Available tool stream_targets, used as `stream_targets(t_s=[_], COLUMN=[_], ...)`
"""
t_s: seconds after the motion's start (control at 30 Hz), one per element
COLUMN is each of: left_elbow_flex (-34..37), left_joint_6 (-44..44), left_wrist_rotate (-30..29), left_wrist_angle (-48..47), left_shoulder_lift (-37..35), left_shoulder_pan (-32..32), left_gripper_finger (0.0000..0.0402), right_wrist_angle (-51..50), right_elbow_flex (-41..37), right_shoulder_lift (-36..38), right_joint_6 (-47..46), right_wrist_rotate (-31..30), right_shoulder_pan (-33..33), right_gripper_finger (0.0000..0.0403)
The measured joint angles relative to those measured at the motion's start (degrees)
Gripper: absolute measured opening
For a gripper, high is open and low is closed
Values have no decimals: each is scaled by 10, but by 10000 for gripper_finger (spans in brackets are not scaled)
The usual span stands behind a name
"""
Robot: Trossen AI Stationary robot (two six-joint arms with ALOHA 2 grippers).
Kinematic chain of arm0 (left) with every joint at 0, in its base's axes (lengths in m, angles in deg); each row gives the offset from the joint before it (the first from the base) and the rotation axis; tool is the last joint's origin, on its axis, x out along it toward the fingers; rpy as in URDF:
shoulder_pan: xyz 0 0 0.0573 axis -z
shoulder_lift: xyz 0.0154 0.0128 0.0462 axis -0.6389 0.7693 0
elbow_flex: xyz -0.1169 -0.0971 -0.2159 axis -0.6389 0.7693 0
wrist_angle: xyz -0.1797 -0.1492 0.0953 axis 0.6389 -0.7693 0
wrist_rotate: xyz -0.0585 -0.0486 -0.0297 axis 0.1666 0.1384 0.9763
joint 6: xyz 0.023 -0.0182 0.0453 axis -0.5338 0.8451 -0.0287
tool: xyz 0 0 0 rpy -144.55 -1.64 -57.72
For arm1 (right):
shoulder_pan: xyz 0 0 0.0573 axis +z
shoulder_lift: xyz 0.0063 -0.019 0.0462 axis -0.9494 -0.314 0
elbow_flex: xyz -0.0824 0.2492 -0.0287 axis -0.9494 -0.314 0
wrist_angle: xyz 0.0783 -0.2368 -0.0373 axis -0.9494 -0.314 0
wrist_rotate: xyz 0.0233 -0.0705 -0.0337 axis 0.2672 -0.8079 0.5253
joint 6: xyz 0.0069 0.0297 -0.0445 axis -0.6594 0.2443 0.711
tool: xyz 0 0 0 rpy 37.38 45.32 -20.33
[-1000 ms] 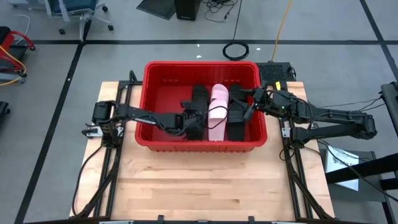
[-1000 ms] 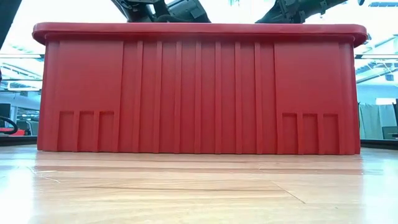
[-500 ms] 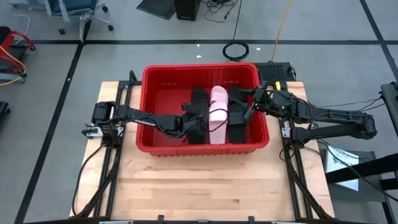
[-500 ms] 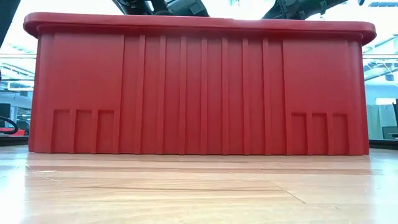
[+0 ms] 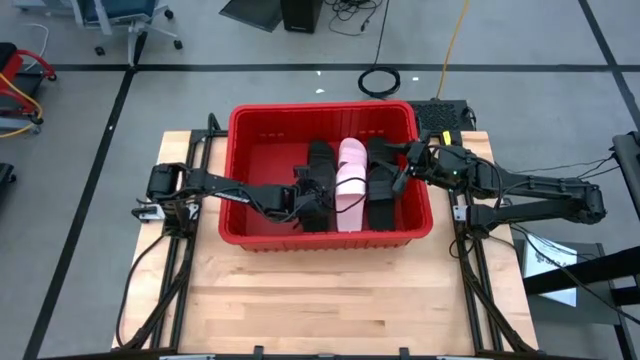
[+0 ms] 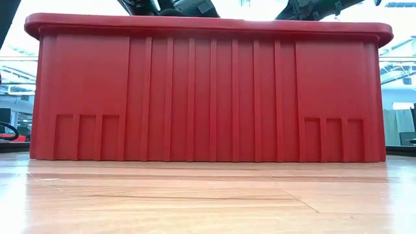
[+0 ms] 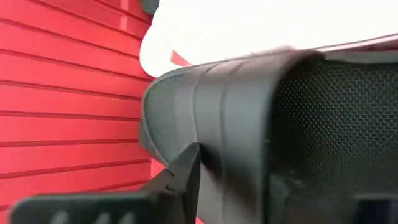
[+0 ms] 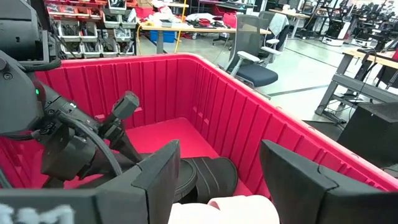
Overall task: Pick and place slides into bin
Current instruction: Put the black slide into the red bin
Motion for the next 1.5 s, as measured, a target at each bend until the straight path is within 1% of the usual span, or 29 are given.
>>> stream_targets(t_s=[0.2,0.33,0.43,0.6,0.73,0.87,0.93,1.07,1.17,1.27,1.43,1.5], left_elbow_flex=[0,0,0,-1,-1,0,0,0,0,0,0,0], left_joint_6=[-10,-16,-14,-1,3,26,50,77,85,83,73,60], left_wrist_rotate=[-1,-20,-21,-4,14,14,8,-34,-35,-31,-57,-53], left_wrist_angle=[-2,-8,-4,-1,4,0,2,-16,-17,-16,-7,6], left_shoulder_lift=[-22,-52,-81,-102,-101,-97,-97,-97,-97,-97,-97,-97], left_shoulder_pan=[4,7,5,-4,-3,-3,-3,-2,-2,-2,-3,-5], left_gripper_finger=[178,205,215,214,214,214,214,214,214,214,214,214], right_wrist_angle=[-1,-3,-4,-4,-4,-4,-4,-4,-4,-4,-4,-9], right_elbow_flex=[0,0,0,0,0,0,0,0,0,0,0,0], right_shoulder_lift=[0,0,0,0,0,0,0,0,0,0,-4,-9], right_joint_6=[0,-1,-1,-2,-2,-2,-2,-2,-2,-2,-2,-2], right_wrist_rotate=[0,0,0,0,0,0,0,0,0,0,0,0], right_shoulder_pan=[0,0,0,0,0,0,0,0,0,0,0,0], right_gripper_finger=[210,210,210,210,210,210,210,210,210,210,210,210])
